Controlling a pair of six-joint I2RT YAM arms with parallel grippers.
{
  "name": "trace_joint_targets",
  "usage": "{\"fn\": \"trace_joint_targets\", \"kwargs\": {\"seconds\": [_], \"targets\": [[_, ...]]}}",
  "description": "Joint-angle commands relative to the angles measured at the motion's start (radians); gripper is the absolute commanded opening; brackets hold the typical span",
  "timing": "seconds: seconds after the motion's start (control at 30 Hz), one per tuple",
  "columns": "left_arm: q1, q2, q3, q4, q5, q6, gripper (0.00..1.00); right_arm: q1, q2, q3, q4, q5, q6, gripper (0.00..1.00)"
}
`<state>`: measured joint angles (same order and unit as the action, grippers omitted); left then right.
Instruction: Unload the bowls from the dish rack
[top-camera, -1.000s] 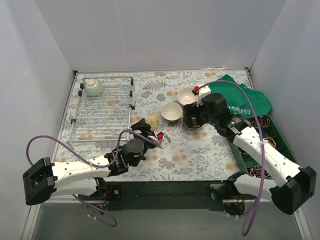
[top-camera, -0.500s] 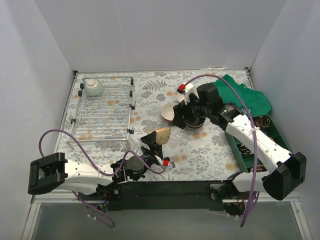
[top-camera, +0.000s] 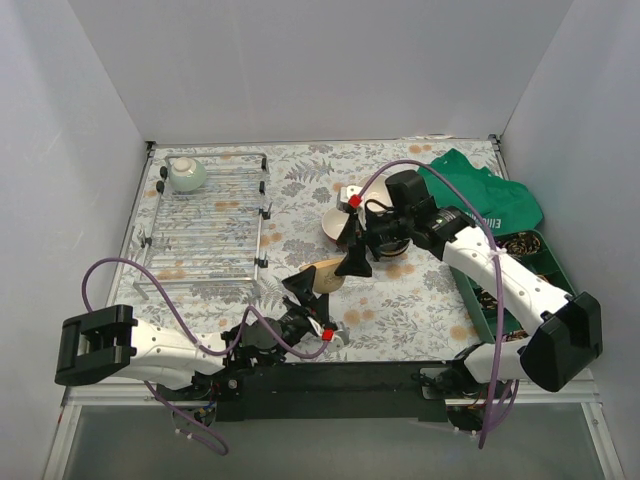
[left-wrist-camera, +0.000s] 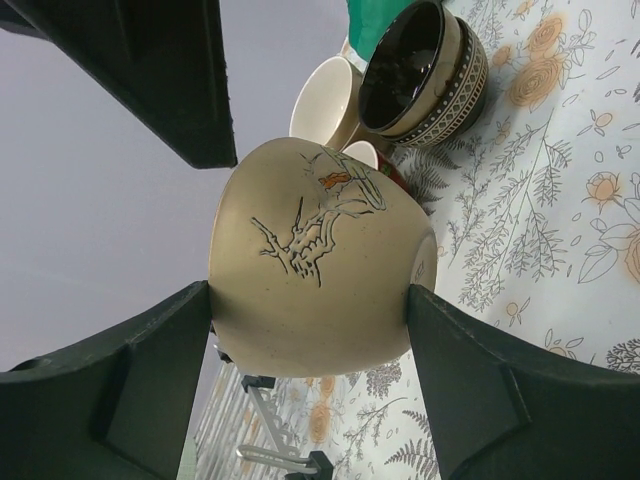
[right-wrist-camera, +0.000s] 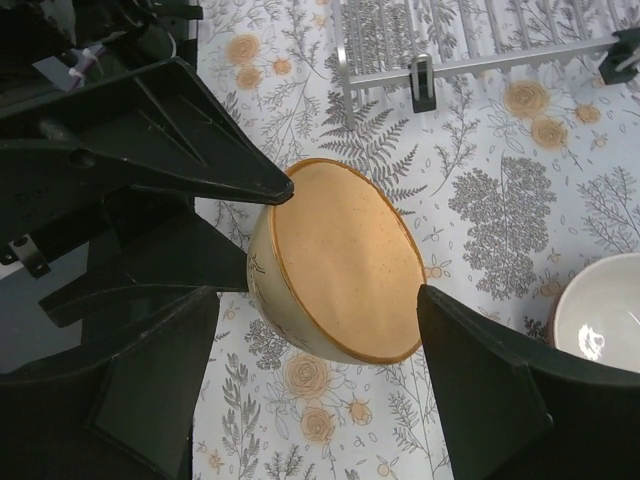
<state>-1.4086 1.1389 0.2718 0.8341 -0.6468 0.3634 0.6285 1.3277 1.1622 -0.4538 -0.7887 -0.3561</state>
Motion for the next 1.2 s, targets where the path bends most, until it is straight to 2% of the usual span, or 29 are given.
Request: {"fn": "trace_joint_targets", "kwargs": {"seconds": [0.0,0.27,0.37,0.4,0.47,0.5,0.63,0.73,0.77,0.87,0.9,1.0,1.17], "targets": [[-0.015,-0.022,0.007,0.120,0.006,0.011,0.06,-0.003,0.045,-0.006,-0.008,-0.130,-0.109,0.87],[-0.018,-0.022,0.010,0.108,0.010,-0.017,0.06,0.008,0.099,0.008,-0.124,-0.224,-0.236,0.74],[-0.018,-0.019,0.015,0.092,0.013,-0.035,0.06,0.013,0.119,0.013,-0.154,-0.245,-0.267,0.60],[-0.018,-0.019,0.015,0.088,0.013,-0.038,0.06,0.013,0.122,0.013,-0.160,-0.253,-0.271,0.48],[-0.018,-0.013,0.018,0.085,0.012,-0.043,0.06,0.013,0.129,0.011,-0.164,-0.256,-0.273,0.37],[-0.018,-0.010,0.018,0.085,0.010,-0.044,0.06,0.013,0.131,0.011,-0.169,-0.254,-0.276,0.27],[-0.018,-0.005,0.023,0.079,0.007,-0.052,0.08,0.013,0.131,0.016,-0.175,-0.245,-0.277,0.03],[-0.018,-0.002,0.029,0.073,0.006,-0.066,0.18,0.013,0.119,0.019,-0.174,-0.230,-0.274,0.01],[-0.018,-0.004,0.030,0.068,0.004,-0.070,0.28,0.013,0.111,0.021,-0.172,-0.218,-0.273,0.01],[-0.018,-0.007,0.035,0.066,-0.004,-0.092,0.46,0.013,0.094,0.027,-0.161,-0.160,-0.244,0.01],[-0.018,-0.008,0.037,0.065,-0.008,-0.099,0.61,0.013,0.087,0.025,-0.154,-0.135,-0.228,0.01],[-0.016,-0.008,0.046,0.066,-0.017,-0.127,0.82,0.013,0.059,0.022,-0.106,-0.025,-0.164,0.01],[-0.006,0.001,0.069,0.059,-0.028,-0.175,0.97,0.013,-0.027,-0.025,0.012,0.207,-0.038,0.01]]}}
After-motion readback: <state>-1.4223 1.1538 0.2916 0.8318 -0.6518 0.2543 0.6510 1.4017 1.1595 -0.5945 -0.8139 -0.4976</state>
